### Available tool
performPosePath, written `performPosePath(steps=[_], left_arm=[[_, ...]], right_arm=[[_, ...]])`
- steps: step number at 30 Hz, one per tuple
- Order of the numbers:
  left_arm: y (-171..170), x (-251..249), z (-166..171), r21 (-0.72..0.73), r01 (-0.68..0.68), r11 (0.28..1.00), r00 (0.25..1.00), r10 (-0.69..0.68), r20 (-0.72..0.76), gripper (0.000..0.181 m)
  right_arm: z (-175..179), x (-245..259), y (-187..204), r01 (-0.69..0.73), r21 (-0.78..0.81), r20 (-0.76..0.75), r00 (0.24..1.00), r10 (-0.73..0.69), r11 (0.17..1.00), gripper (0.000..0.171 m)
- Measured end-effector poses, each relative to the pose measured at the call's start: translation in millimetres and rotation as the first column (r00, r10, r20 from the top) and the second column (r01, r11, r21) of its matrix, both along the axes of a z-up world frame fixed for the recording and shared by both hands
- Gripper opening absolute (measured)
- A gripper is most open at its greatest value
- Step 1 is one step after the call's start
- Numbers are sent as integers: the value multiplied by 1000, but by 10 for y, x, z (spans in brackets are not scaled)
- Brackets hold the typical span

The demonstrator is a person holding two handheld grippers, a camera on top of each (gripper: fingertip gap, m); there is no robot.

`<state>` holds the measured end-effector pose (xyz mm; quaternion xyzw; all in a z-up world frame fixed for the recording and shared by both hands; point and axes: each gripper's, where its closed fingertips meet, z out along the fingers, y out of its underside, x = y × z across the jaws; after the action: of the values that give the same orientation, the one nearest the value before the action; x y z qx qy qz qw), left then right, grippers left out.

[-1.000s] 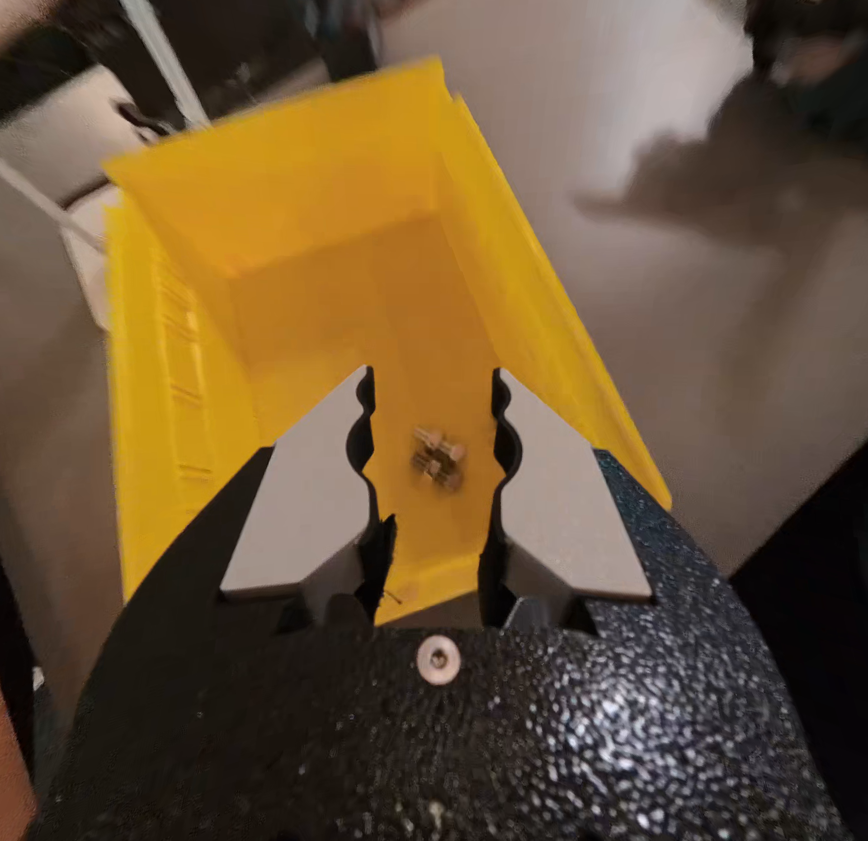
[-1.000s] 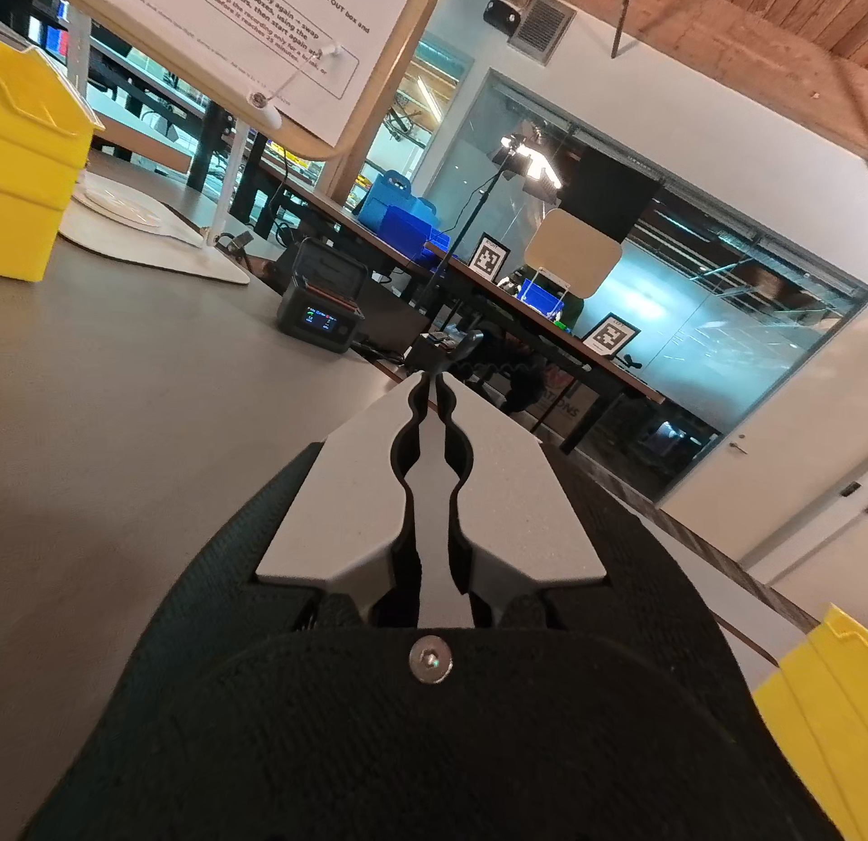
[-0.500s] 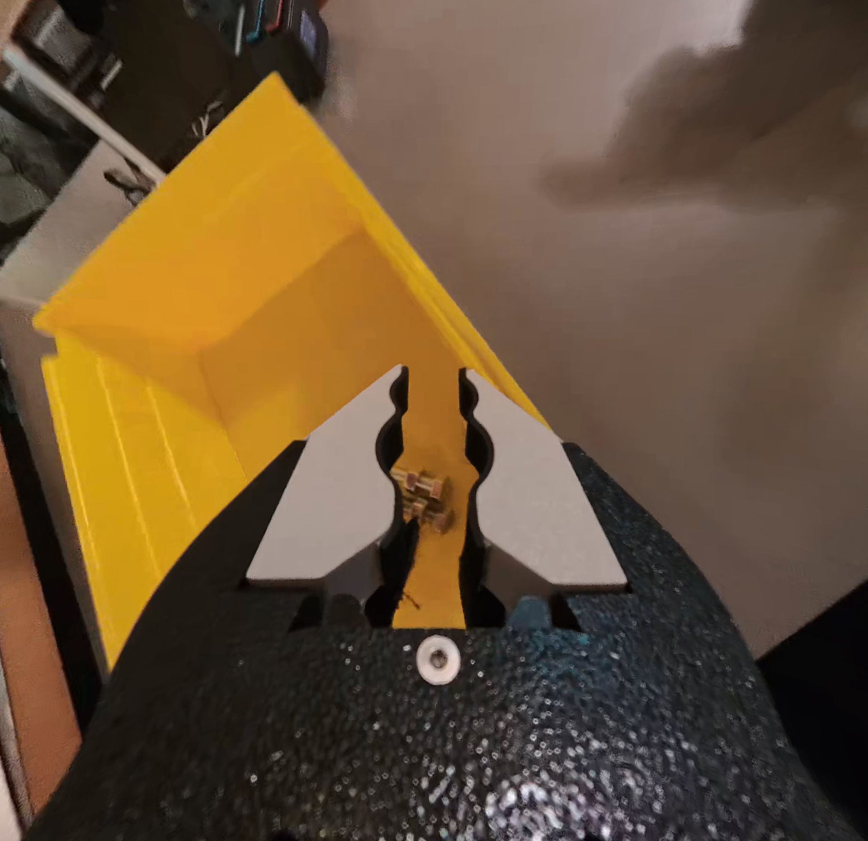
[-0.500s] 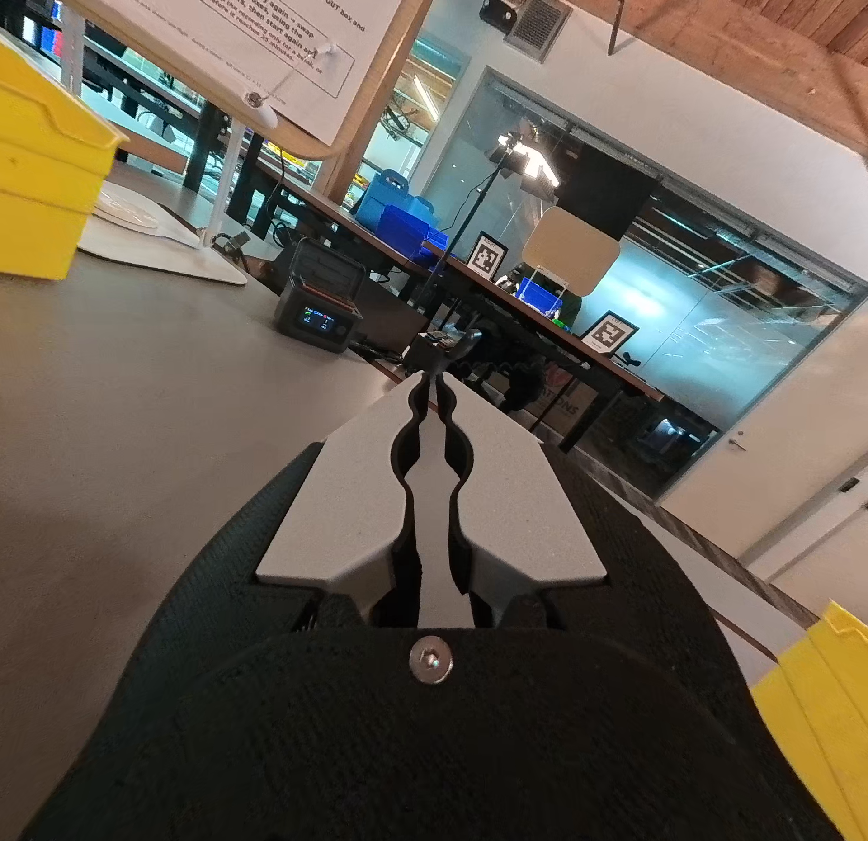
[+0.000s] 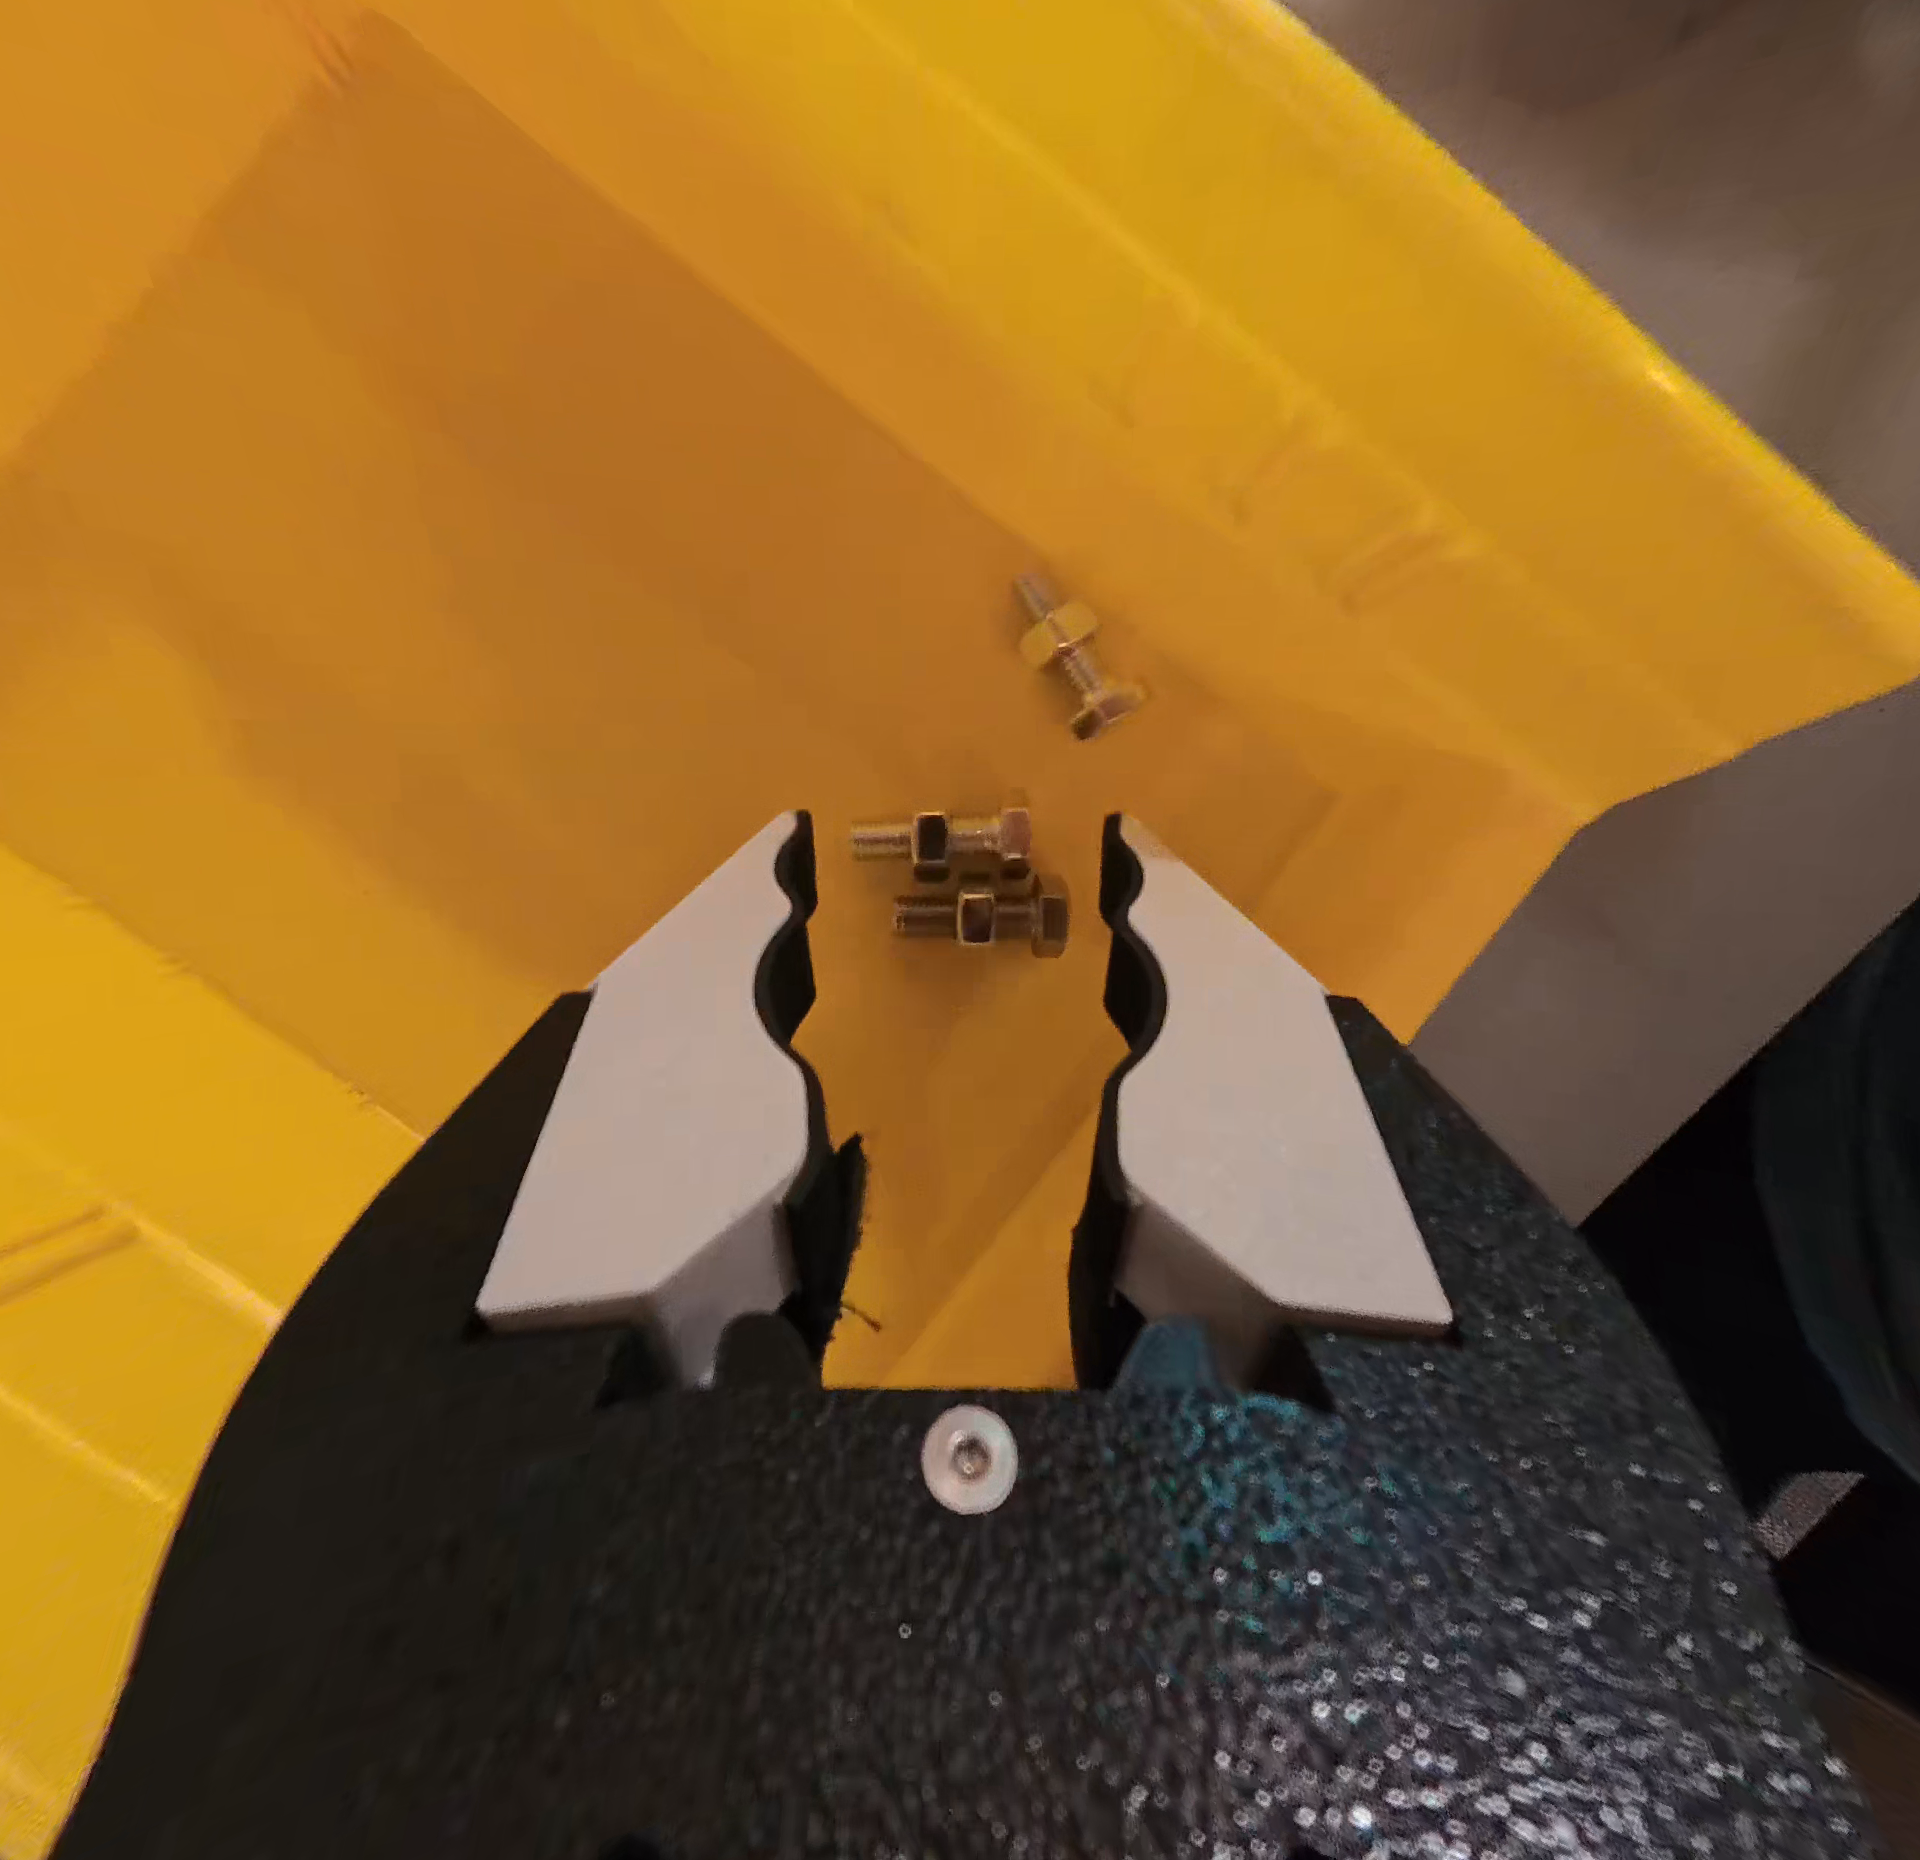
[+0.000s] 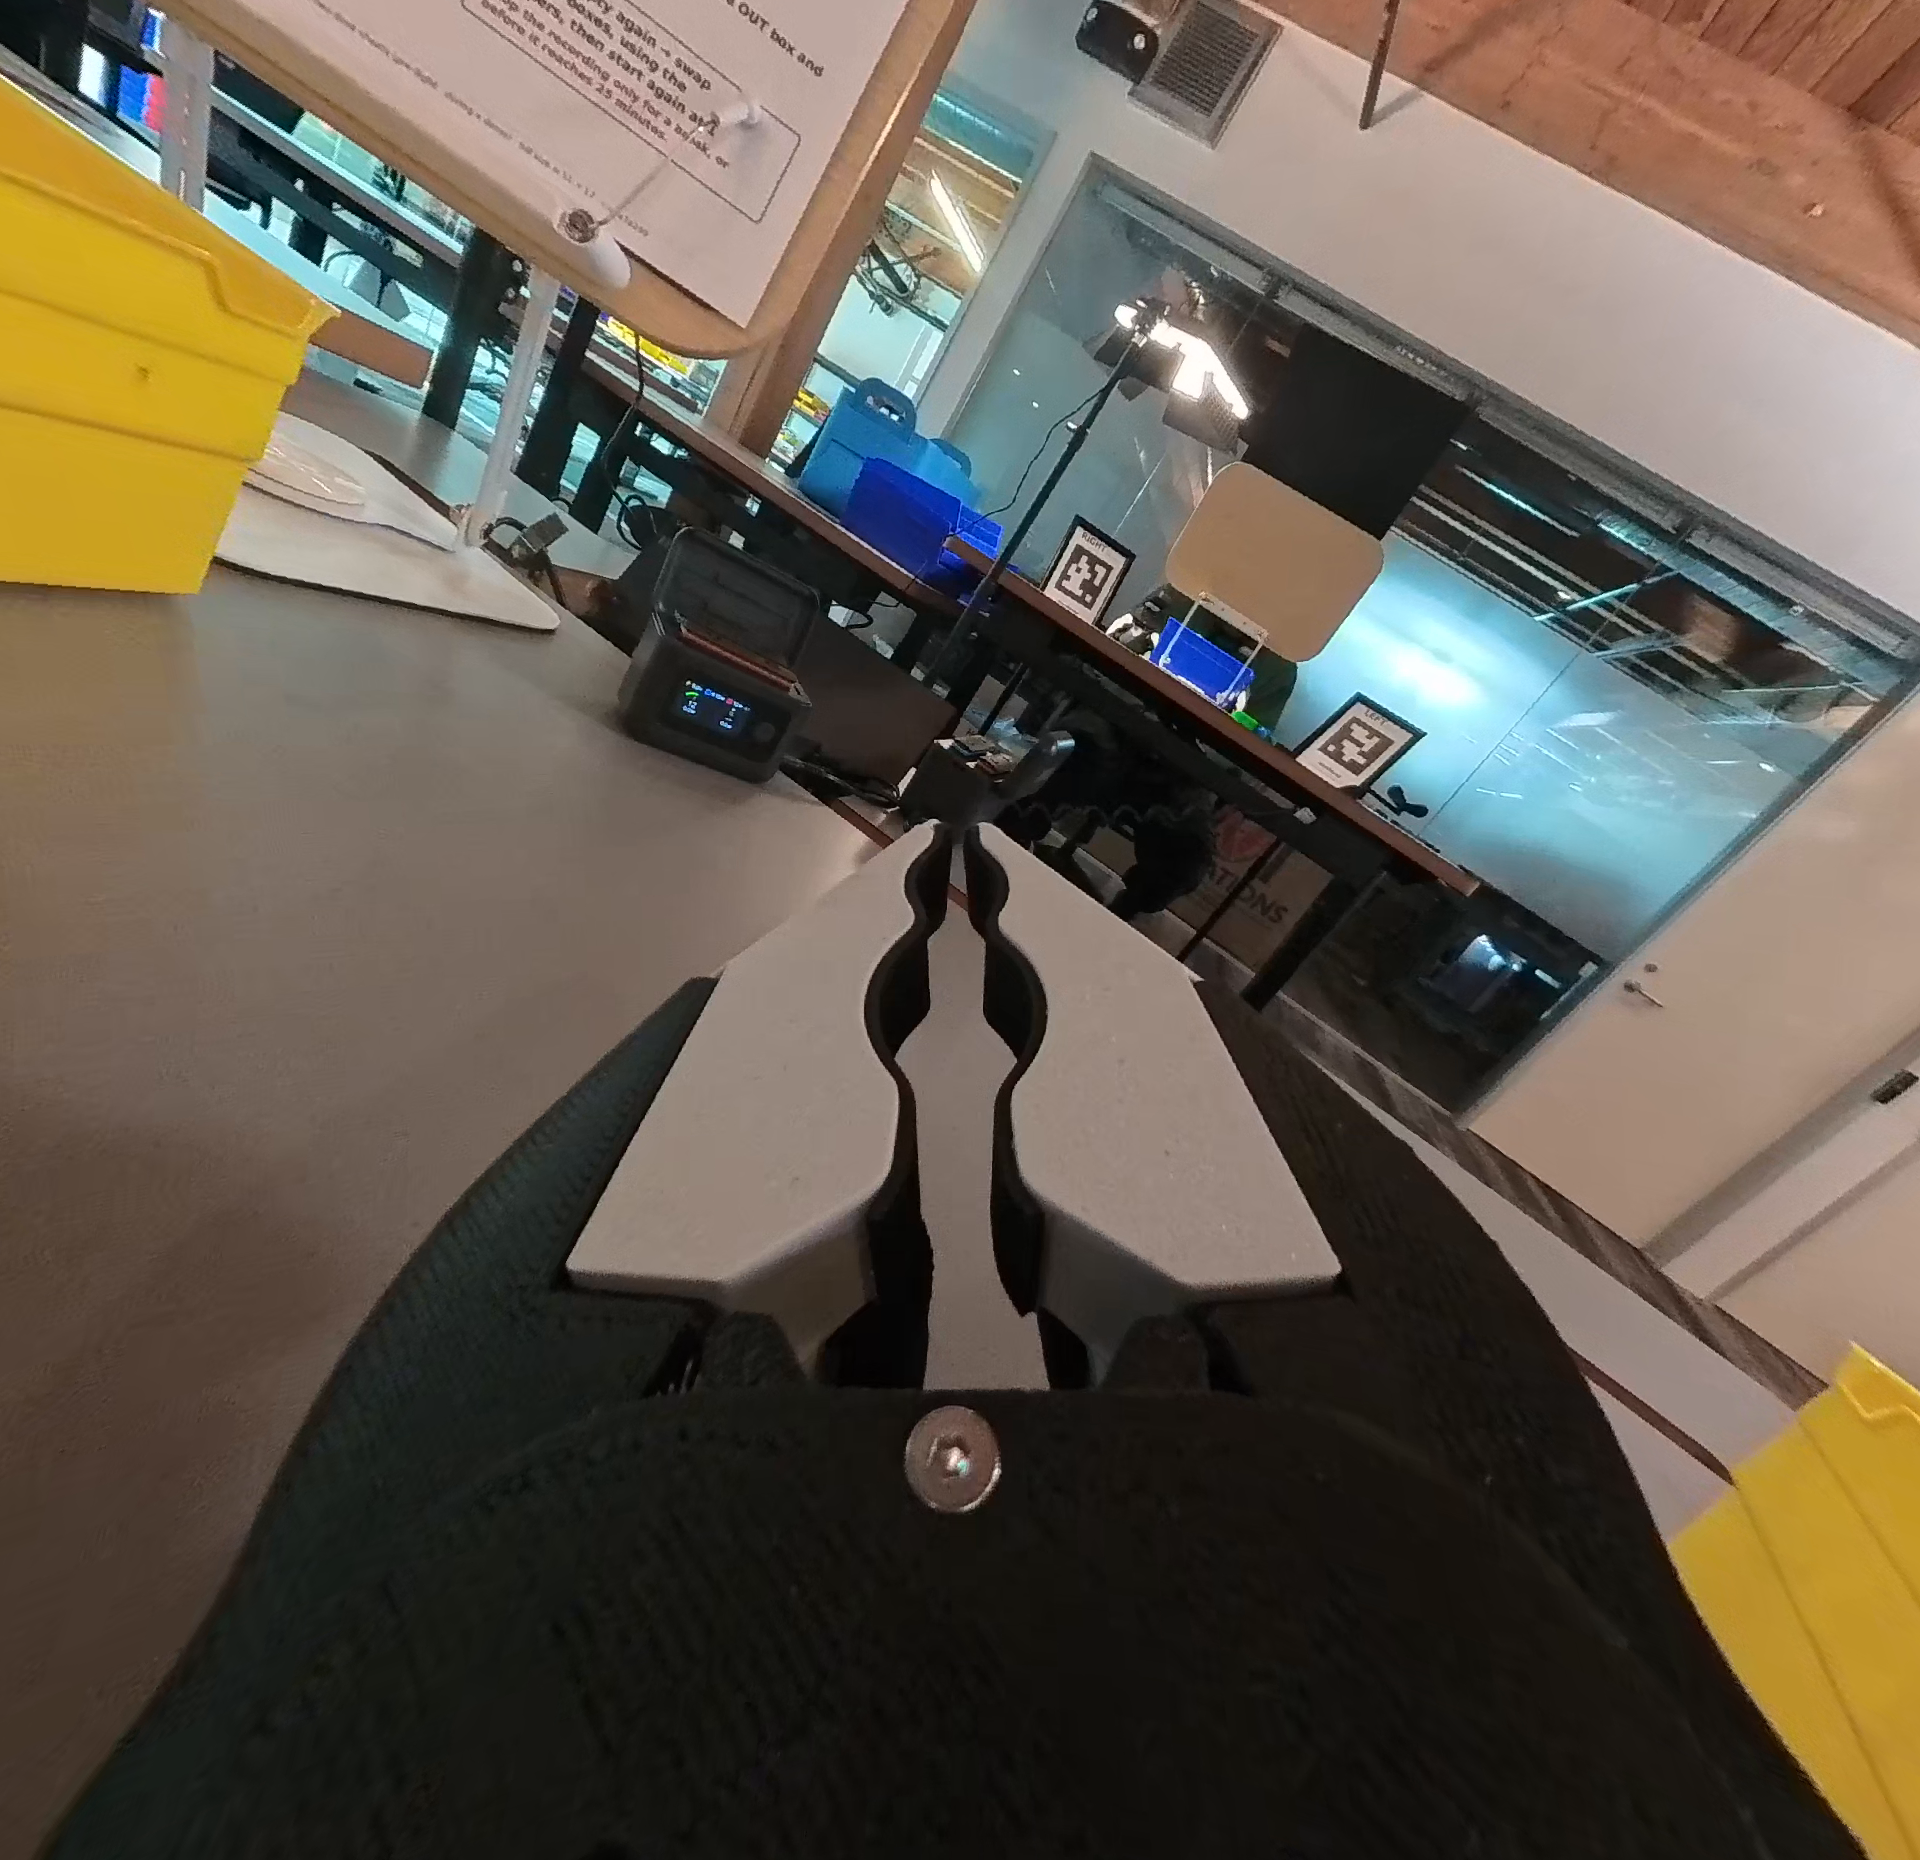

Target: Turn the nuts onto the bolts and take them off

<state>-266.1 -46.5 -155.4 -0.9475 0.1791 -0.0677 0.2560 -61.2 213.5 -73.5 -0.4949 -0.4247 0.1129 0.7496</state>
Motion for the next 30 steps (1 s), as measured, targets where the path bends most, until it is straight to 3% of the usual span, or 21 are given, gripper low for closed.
performPosePath(steps=[12,16,18,21,24,27,30], left_arm=[[-1,-19,-183,-46,-13,999,999,10,-47,47],[-4,-47,-219,-55,-11,998,998,8,-55,37],[13,-115,-186,-26,2,1000,992,-5,-126,37],[124,-231,90,89,-5,996,969,26,-245,37],[348,-113,670,296,7,955,961,75,-264,37],[556,358,1166,405,74,911,964,39,-263,37],[755,1109,1216,344,288,893,911,-145,-387,37]], right_arm=[[-2,-9,-7,-8,1,3,1000,8,1000,1],[3,-7,-8,-13,-3,-4,1000,13,1000,1],[8,-4,-8,-15,-6,-9,1000,15,1000,1],[16,3,-2,-16,-12,-20,1000,16,1000,0],[30,-1,2,-22,-21,-35,999,22,1000,0],[43,4,13,-20,-28,-51,999,19,999,0],[88,77,66,-8,-60,-108,994,2,998,0]])
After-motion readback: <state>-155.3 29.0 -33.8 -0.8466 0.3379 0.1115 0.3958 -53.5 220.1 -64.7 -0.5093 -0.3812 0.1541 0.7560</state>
